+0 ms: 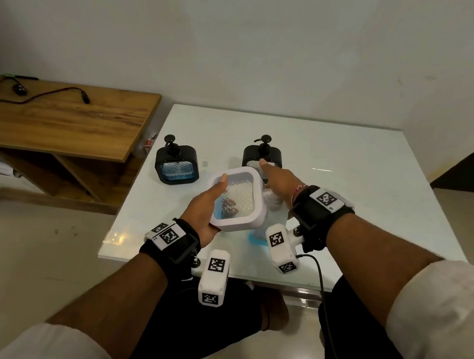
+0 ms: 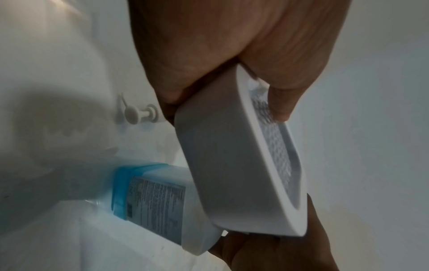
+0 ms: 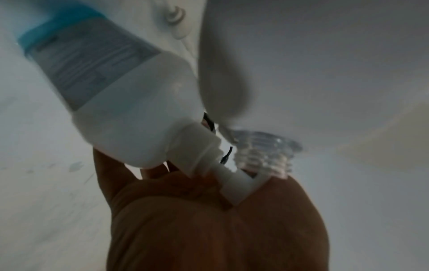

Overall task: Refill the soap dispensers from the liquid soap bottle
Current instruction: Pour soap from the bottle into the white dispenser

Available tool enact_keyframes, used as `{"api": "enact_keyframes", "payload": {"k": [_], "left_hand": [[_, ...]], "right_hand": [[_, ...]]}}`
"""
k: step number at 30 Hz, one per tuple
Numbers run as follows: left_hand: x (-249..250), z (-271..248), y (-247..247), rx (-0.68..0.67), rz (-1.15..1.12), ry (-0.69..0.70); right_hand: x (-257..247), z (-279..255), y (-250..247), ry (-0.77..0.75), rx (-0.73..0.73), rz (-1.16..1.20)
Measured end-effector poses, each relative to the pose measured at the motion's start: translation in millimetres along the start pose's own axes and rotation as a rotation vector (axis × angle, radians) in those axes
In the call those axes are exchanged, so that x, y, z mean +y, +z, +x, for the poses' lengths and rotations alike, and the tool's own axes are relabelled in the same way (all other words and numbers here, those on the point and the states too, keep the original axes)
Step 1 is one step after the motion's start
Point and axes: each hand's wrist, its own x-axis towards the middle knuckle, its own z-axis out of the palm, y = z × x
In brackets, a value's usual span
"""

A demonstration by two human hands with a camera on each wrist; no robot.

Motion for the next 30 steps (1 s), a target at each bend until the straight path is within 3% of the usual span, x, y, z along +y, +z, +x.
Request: {"api": "enact_keyframes", "payload": {"k": [4,11,18,26,30], "left_hand": [[-0.5,-0.3,-2.7,-0.019,0.000,-0.041],[-0.3,-1.6,-2.6,-0.029,0.000,-0.043],[-1.4,-1.9,-2.2,-0.022,-0.005,-0.058],[-1.3,-3.6,-0.7,-0.029,0.014,-0.042],[-3.0,-1.4,-0.9,-0.005,0.044,-0.040]], "right_hand": [[3.5,1.0,4.3,0.017,0.069,-0.123],[6.1,5.8,-1.0,0.033,-0.001,0.068],[10.6,8.6,5.9,0.039,0.132,-0.079],[9.4,12.4,-3.0,0.054,0.053,0.043],[10.8,13.7,1.8,0.013,0.089,-0.078]]}}
